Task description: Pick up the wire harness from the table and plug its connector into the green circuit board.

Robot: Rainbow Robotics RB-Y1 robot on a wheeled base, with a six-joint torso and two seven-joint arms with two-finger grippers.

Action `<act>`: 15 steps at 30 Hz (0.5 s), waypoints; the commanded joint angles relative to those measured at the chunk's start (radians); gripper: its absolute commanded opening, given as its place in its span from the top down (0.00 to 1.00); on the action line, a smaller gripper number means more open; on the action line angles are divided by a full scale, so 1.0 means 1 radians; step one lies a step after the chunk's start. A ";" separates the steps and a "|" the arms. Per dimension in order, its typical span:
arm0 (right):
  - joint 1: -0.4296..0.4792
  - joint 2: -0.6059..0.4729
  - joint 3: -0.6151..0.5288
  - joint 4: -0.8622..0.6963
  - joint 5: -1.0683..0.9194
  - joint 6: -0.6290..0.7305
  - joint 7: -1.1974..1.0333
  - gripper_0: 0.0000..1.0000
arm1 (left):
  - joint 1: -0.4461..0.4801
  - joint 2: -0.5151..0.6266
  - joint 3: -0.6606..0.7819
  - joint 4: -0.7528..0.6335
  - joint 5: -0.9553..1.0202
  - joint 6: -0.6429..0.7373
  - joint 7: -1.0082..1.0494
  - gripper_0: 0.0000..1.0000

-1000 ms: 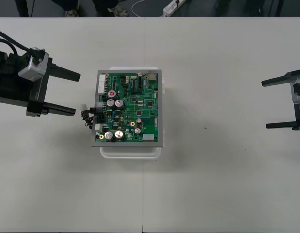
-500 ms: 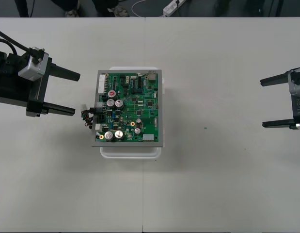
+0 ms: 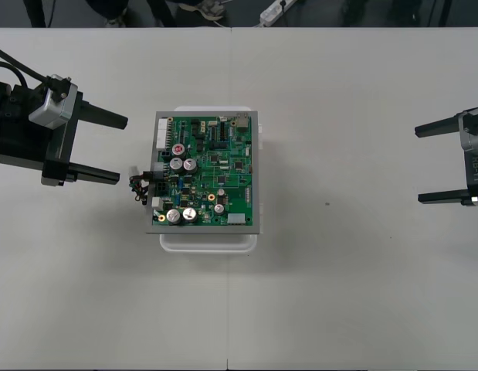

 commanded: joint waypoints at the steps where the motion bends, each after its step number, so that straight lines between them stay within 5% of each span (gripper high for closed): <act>1: -0.008 -0.024 0.008 -0.025 -0.004 -0.003 -0.012 0.01 | 0.012 0.040 0.028 -0.030 0.014 -0.029 -0.002 0.20; 15: -0.008 -0.024 0.008 -0.025 -0.004 -0.003 -0.012 0.00 | 0.012 0.040 0.028 -0.030 0.014 -0.029 -0.002 0.20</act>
